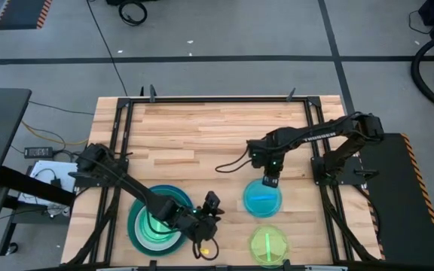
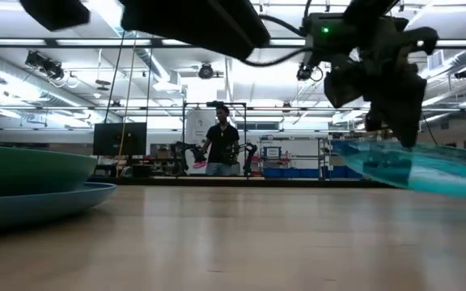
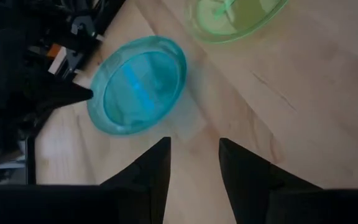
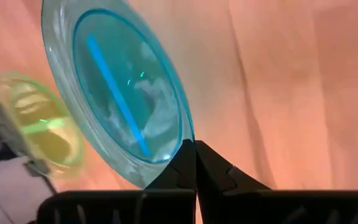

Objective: Stack plastic plates
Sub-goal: Stack the transparent blue plate on the transparent green plate

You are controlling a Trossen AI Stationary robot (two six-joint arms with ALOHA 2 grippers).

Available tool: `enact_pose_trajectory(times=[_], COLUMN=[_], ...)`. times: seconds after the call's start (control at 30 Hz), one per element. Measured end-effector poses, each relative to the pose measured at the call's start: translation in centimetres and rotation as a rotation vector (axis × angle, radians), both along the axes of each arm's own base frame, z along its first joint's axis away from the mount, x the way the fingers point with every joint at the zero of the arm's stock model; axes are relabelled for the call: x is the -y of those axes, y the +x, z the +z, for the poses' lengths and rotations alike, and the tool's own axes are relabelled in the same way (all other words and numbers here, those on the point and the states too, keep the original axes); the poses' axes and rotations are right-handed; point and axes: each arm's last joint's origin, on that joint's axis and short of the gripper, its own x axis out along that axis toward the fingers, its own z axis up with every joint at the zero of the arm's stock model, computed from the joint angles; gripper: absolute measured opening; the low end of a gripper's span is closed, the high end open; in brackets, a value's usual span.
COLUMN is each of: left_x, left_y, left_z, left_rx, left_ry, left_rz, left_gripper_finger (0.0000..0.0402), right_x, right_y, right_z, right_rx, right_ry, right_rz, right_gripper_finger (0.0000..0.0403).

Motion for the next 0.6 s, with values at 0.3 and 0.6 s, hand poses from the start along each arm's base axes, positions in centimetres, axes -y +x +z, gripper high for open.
enact_pose_trajectory(times=[0.3, 0.6], left_x=[-1.5, -3.1], left_y=[2.4, 3.7], left_z=[-1.9, -1.5], left_rx=[-0.018, 0.005], left_ry=[0.142, 0.170], left_rz=[-0.119, -0.121], left_gripper_finger=[0.0142, 0.0142], right_x=[0.5, 0.6], right_y=[0.8, 1.3], right_z=[0.5, 0.5], right_rx=[0.052, 0.058], right_ry=[0.072, 0.073], right_rz=[-0.079, -0.189], right_gripper_finger=[0.0002, 0.0002])
